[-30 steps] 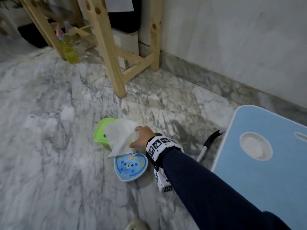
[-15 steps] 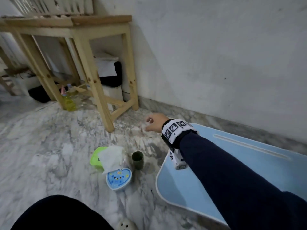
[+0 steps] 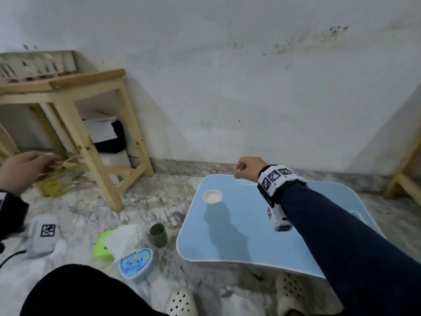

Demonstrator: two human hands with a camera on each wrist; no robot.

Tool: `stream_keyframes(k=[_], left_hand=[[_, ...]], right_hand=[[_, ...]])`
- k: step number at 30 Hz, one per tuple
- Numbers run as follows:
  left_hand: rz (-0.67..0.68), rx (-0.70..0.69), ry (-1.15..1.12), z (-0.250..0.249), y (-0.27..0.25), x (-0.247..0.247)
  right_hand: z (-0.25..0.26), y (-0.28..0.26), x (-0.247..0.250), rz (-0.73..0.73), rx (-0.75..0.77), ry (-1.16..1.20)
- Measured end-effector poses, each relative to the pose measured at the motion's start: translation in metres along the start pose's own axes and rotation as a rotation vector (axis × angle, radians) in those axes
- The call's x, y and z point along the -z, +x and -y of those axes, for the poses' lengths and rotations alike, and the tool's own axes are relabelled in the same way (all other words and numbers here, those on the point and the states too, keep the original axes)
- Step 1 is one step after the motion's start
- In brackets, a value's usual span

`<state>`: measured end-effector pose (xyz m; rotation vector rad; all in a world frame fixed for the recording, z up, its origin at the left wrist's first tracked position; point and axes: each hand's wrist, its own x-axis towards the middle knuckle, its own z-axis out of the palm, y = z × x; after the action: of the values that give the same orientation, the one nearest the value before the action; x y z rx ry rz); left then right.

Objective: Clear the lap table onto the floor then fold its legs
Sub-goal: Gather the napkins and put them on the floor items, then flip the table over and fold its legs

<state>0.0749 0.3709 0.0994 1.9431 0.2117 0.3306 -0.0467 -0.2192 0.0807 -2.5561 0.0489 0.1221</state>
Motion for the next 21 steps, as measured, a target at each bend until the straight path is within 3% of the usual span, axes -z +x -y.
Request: stream_keyframes(k=[1, 2, 3, 5, 8, 11, 16, 18, 21], left_hand=[[0.019, 0.001, -0.038, -0.018, -0.022, -0.041], [0.054, -0.064, -0.093, -0.084, -0.104, -0.096], [0.107, -0.062, -0.009, -0.113, -0.148, -0.139], [0.244, -0.17, 0.123, -0.133, -0.202, -0.215], [0.506, -0.13, 0.242, -0.101, -0.237, -0.308], [0.706, -0.18, 0.338, -0.069, -0.29, -0.385], [1.044, -0.201, 0.562, -0.035, -0.351, -0.445], [1.138, -0.335, 0.769, -0.021, -0.354, -0.454], [1.148, -0.55, 1.024, -0.002, -0.346, -0.462]], right_hand=[[-0.011, -0.005, -0.001, 0.008, -0.031, -0.015], [-0.022, -0.01, -0.002, 0.019, -0.062, -0.041], [-0.033, -0.016, -0.005, 0.028, -0.09, -0.07], [-0.053, -0.027, -0.015, 0.037, -0.131, -0.094], [-0.08, -0.049, -0.035, 0.075, -0.166, -0.067], [-0.105, -0.069, -0.059, 0.195, -0.159, -0.12], [-0.151, -0.09, -0.096, 0.341, -0.125, -0.302], [-0.17, -0.092, -0.107, 0.372, -0.099, -0.38], [-0.186, -0.086, -0.112, 0.393, -0.034, -0.493]])
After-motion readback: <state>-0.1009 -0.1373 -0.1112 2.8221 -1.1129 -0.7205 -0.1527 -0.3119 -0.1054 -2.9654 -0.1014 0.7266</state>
